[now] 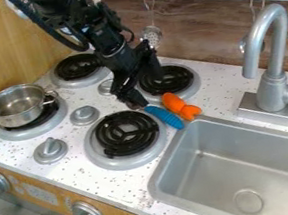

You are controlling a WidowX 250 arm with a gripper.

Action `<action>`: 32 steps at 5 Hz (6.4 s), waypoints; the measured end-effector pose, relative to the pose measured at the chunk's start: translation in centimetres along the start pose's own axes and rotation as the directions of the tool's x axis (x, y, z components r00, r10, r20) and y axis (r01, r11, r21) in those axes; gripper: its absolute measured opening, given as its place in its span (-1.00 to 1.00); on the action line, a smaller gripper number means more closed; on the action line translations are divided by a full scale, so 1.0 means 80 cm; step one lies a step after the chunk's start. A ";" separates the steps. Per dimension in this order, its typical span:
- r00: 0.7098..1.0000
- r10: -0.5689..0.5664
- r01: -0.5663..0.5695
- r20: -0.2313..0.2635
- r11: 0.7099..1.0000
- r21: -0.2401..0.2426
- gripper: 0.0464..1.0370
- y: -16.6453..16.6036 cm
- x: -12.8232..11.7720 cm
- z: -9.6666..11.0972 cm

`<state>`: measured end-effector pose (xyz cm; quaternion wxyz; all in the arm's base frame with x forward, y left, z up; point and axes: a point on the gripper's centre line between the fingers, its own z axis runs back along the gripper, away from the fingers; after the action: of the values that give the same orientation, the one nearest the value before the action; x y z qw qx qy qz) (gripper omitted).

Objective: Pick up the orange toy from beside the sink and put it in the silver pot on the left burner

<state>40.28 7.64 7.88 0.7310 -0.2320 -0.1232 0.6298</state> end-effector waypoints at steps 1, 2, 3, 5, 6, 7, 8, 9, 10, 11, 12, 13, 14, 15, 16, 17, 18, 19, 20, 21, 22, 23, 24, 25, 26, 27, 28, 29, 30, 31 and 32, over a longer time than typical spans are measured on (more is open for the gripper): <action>1.000 0.007 -0.006 -0.021 0.999 0.039 0.93 0.013 -0.004 -0.016; 0.994 -0.088 0.094 -0.070 0.991 0.095 0.93 -0.005 -0.010 -0.053; 0.976 -0.207 0.213 -0.072 0.973 0.091 0.93 -0.018 -0.030 -0.066; 0.929 -0.358 0.366 -0.094 0.926 0.093 0.93 -0.019 -0.073 -0.068; 0.918 -0.386 0.394 -0.092 0.916 0.083 0.93 -0.014 -0.087 -0.054; 0.900 -0.424 0.431 -0.099 0.899 0.075 0.93 -0.016 -0.094 -0.051; 0.885 -0.453 0.461 -0.110 0.885 0.065 0.93 -0.023 -0.103 -0.049; 0.868 -0.477 0.489 -0.138 0.868 0.080 0.93 -0.032 -0.112 -0.072; 0.842 -0.518 0.534 -0.153 0.841 0.091 0.93 -0.042 -0.122 -0.088; 0.826 -0.543 0.559 -0.150 0.825 0.088 0.93 -0.049 -0.128 -0.094; 0.807 -0.573 0.585 -0.144 0.808 0.070 0.93 -0.055 -0.135 -0.103; 0.795 -0.582 0.600 -0.173 0.795 0.086 0.93 -0.050 -0.143 -0.118; 0.796 -0.579 0.600 -0.175 0.793 0.105 0.86 -0.052 -0.142 -0.125; 0.799 -0.581 0.599 -0.155 0.793 0.112 0.32 -0.052 -0.139 -0.130; 0.801 -0.580 0.597 -0.150 0.795 0.108 0.02 -0.050 -0.140 -0.129; 0.806 -0.574 0.589 -0.147 0.801 0.108 0.01 -0.043 -0.140 -0.126; 0.814 -0.555 0.576 -0.173 0.809 0.114 0.01 -0.027 -0.147 -0.115; 0.807 -0.566 0.580 -0.169 0.813 0.051 0.01 -0.018 -0.164 -0.077; 0.828 -0.541 0.545 -0.145 0.838 -0.017 0.01 -0.028 -0.177 -0.030; 0.856 -0.506 0.500 -0.111 0.863 -0.077 0.01 -0.029 -0.173 0.011; 0.916 -0.402 0.399 -0.006 0.910 -0.113 0.01 -0.025 -0.131 0.064; 0.955 -0.279 0.292 0.100 0.944 -0.154 0.01 -0.018 -0.087 0.105; 0.973 -0.127 0.165 0.193 0.967 -0.195 0.01 -0.014 -0.032 0.127; 0.971 -0.041 0.078 0.234 0.985 -0.155 0.01 -0.016 0.033 0.105; 0.963 0.014 0.012 0.270 0.995 -0.097 0.01 -0.016 0.076 0.071; 0.942 0.094 -0.066 0.324 0.993 -0.095 0.01 -0.004 0.103 0.066; 0.920 0.155 -0.123 0.360 0.986 -0.110 0.01 0.005 0.126 0.077; 0.903 0.194 -0.149 0.382 0.978 -0.144 0.01 0.010 0.144 0.087; 0.874 0.253 -0.189 0.415 0.963 -0.191 0.01 0.016 0.162 0.113; 0.824 0.322 -0.259 0.466 0.946 -0.196 0.01 0.038 0.189 0.131; 0.769 0.386 -0.331 0.510 0.922 -0.199 0.01 0.068 0.215 0.147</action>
<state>33.08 27.19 13.37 0.5203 -0.1000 -0.3081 0.7901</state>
